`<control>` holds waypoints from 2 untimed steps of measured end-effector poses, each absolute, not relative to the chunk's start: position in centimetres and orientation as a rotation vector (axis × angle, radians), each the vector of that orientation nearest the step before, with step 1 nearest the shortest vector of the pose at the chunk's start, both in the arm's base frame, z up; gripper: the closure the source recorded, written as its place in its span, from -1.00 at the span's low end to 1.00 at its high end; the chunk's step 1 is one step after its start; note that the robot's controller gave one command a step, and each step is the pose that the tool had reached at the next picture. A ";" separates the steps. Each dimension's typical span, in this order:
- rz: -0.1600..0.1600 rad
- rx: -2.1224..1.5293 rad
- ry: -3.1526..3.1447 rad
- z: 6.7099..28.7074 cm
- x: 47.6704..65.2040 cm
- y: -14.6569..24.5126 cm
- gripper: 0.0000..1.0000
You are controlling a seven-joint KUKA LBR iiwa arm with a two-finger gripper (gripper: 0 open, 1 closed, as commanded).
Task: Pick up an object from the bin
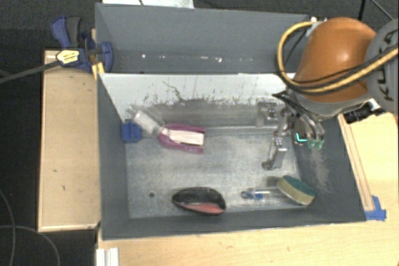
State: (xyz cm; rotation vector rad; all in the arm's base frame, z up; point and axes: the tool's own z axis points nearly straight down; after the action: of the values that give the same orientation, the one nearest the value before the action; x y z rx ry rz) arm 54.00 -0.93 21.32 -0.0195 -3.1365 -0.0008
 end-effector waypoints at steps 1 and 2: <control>0.004 0.032 -3.139 18.0 50.4 -9.7 -1.00; -0.008 0.389 -3.113 7.1 51.5 -12.6 -1.00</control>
Offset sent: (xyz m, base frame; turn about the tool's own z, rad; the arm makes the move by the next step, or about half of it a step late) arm -0.0345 -0.0821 -0.0316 -0.0427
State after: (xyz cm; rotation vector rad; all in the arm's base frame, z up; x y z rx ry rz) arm 51.53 -12.58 7.07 0.3887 -3.1134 -0.0079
